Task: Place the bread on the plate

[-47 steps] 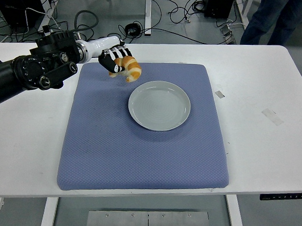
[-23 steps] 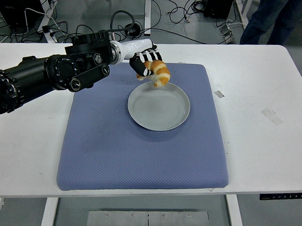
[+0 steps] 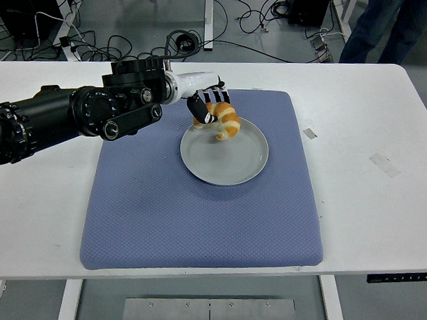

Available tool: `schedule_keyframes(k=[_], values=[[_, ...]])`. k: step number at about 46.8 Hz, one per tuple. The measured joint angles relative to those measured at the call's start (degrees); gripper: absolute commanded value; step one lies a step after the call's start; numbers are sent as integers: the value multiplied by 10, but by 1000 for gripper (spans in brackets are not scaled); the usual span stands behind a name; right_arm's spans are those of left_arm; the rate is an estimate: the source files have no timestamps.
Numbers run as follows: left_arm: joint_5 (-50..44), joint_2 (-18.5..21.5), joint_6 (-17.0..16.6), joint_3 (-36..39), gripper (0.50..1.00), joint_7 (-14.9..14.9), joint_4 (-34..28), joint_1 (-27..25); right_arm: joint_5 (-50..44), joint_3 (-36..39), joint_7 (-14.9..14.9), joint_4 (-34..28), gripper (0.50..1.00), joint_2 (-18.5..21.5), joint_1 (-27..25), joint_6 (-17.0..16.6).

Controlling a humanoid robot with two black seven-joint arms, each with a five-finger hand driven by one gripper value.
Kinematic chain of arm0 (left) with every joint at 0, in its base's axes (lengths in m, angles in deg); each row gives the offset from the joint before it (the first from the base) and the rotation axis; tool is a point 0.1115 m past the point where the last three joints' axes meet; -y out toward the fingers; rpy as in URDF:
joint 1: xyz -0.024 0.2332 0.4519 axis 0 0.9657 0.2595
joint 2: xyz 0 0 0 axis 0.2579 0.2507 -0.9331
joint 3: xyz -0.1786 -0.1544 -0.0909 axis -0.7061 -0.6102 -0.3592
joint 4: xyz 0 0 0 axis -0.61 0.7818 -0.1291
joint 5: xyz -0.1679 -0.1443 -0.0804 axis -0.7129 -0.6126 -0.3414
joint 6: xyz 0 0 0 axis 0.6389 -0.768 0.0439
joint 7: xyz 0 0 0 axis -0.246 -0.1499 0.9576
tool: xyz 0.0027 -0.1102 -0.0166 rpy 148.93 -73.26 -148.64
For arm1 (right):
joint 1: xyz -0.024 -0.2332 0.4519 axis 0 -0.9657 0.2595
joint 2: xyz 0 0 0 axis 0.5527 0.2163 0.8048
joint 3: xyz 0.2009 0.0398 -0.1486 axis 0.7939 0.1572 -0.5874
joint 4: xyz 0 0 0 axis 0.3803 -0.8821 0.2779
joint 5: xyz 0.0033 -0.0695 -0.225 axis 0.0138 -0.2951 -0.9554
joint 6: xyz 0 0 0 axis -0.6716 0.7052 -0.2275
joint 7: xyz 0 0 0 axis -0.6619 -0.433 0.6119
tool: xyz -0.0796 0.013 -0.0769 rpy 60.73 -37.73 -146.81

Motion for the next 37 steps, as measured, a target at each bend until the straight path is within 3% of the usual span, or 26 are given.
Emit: schedule_keyframes(k=[37], values=[[1,0,-2,5,500,-4,-21,10,0,0,0,0,1000,0,0,0]])
